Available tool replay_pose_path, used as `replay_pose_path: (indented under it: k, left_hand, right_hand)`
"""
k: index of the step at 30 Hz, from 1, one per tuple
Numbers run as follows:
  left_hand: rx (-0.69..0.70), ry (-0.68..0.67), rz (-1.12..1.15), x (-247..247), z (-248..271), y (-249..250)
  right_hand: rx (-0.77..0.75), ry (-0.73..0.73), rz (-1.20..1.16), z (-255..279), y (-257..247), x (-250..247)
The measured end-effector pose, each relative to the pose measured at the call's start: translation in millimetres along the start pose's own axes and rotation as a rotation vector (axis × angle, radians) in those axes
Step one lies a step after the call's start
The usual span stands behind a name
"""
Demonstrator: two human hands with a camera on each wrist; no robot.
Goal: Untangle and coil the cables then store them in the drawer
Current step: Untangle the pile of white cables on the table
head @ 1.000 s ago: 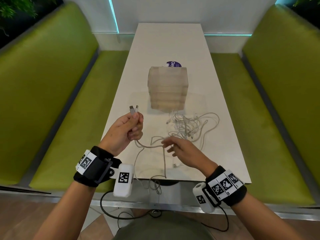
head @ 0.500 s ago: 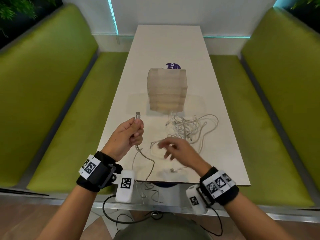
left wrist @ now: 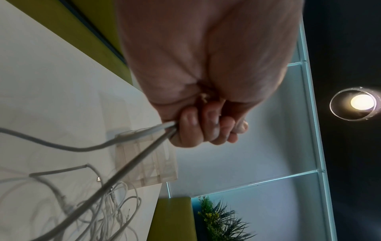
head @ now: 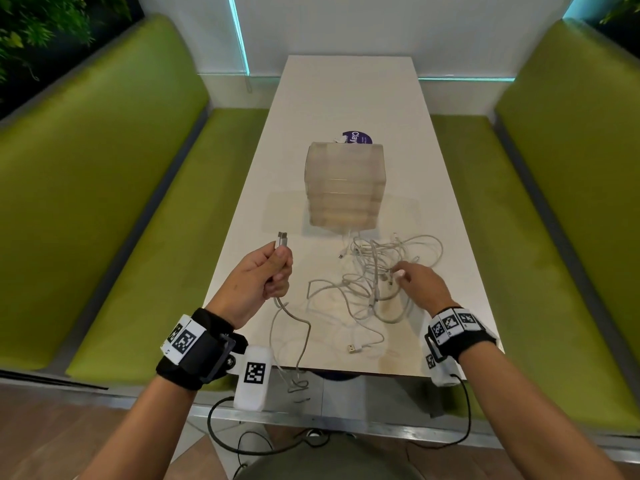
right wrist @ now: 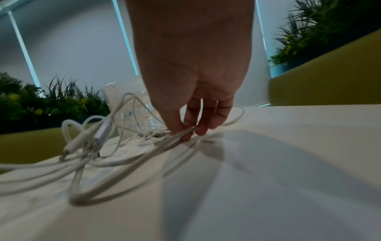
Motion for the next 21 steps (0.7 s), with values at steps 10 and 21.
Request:
replay_pose_path:
  k: [10, 21]
  left_hand:
    - [-0.003, 0.002, -0.023, 4.5, -2.6, -2.7]
    - [0.004, -0.015, 0.004, 4.4, -4.5, -4.1]
  right_hand:
    - [-0.063, 0.023, 0.235, -14.4, -7.2, 5.8]
    - [-0.081, -0.046, 0.171, -12.8, -1.3, 1.3]
Point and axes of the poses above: each hand's wrist, its own z-axis away from the middle knuckle, its own x-axis out of the palm, y = z × x, the point moved 5 cm from there along -z, towards the middle knuckle, and after that the axes turned 9 degrees about -z, right-handed, at the moved point
